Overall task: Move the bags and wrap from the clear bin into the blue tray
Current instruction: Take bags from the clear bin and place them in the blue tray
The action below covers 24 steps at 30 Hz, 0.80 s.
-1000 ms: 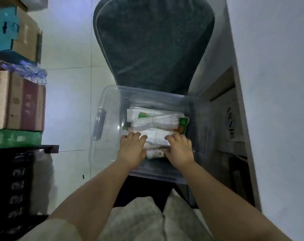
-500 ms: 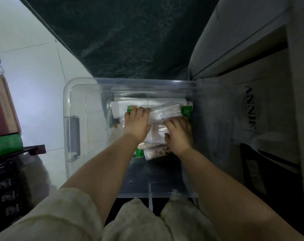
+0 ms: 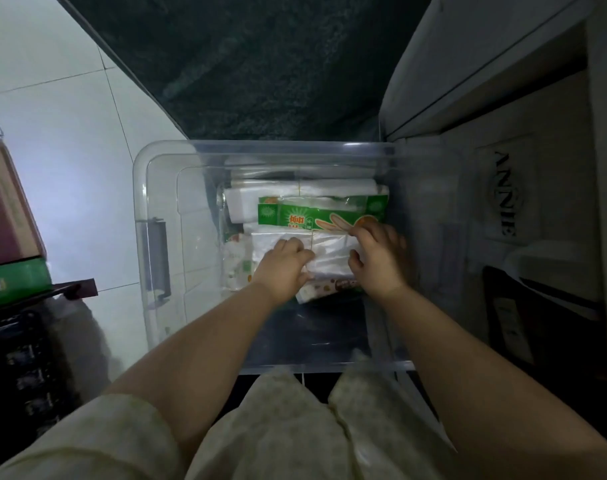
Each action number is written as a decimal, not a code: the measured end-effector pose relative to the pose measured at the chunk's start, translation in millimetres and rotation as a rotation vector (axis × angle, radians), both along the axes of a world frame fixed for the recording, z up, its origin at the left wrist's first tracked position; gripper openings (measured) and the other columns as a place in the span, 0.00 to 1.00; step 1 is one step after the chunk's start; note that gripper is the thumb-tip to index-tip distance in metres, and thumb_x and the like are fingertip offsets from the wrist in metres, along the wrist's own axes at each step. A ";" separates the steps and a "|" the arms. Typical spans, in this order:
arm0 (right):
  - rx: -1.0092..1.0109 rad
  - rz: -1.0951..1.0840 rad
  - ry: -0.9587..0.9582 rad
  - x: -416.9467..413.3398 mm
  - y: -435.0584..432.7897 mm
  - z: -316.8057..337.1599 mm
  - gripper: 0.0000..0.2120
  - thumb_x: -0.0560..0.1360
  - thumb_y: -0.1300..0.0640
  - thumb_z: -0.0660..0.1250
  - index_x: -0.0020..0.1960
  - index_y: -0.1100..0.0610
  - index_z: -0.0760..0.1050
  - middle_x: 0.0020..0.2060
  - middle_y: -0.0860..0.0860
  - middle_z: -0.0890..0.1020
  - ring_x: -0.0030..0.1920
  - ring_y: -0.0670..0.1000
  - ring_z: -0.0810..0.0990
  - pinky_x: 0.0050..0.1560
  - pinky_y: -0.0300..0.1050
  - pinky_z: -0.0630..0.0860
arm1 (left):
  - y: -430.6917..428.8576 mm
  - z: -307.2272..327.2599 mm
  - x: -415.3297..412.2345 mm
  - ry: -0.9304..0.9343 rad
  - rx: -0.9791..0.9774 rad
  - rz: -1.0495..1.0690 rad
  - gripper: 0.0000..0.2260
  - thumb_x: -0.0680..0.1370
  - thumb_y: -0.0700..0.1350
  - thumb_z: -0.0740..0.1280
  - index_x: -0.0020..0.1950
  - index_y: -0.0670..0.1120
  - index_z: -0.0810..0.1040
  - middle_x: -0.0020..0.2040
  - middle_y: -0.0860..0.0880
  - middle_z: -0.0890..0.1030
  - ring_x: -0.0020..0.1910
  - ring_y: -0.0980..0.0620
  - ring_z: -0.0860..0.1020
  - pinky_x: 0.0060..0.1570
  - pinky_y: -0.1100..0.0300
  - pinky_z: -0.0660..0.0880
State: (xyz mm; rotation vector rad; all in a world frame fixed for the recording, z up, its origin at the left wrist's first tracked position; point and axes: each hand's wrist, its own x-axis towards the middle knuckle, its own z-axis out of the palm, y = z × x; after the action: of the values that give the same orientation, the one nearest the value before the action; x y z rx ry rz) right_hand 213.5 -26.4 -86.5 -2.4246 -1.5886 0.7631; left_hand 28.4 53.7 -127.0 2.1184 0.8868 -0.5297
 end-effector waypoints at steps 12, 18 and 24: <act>-0.064 -0.016 -0.031 -7.8 -3.0 -28.6 0.17 0.66 0.62 0.69 0.55 0.56 0.77 0.53 0.56 0.78 0.57 0.60 0.73 0.55 0.52 0.67 | 19.2 -24.6 23.7 0.081 0.186 -0.124 0.36 0.69 0.56 0.73 0.73 0.48 0.63 0.69 0.44 0.67 0.67 0.43 0.63 0.64 0.47 0.62; -0.015 -0.024 0.006 -11.6 -2.6 -23.2 0.16 0.66 0.63 0.69 0.54 0.58 0.77 0.52 0.57 0.79 0.55 0.61 0.73 0.55 0.54 0.69 | 4.7 -20.9 24.6 0.128 0.286 -0.118 0.29 0.69 0.61 0.70 0.65 0.46 0.72 0.63 0.44 0.70 0.62 0.42 0.66 0.62 0.48 0.60; 0.037 -0.037 -0.004 -10.2 -2.9 0.5 0.15 0.66 0.62 0.70 0.53 0.58 0.78 0.50 0.57 0.79 0.53 0.60 0.74 0.53 0.51 0.68 | -1.1 0.3 22.9 0.060 0.197 -0.031 0.17 0.72 0.48 0.70 0.58 0.46 0.74 0.58 0.45 0.77 0.57 0.44 0.73 0.54 0.53 0.66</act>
State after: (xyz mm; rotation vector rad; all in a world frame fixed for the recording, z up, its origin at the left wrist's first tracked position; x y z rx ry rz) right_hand 203.3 -29.2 -86.0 -2.4242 -1.5410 0.7161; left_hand 51.3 52.6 -126.7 2.3069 0.9760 -0.5431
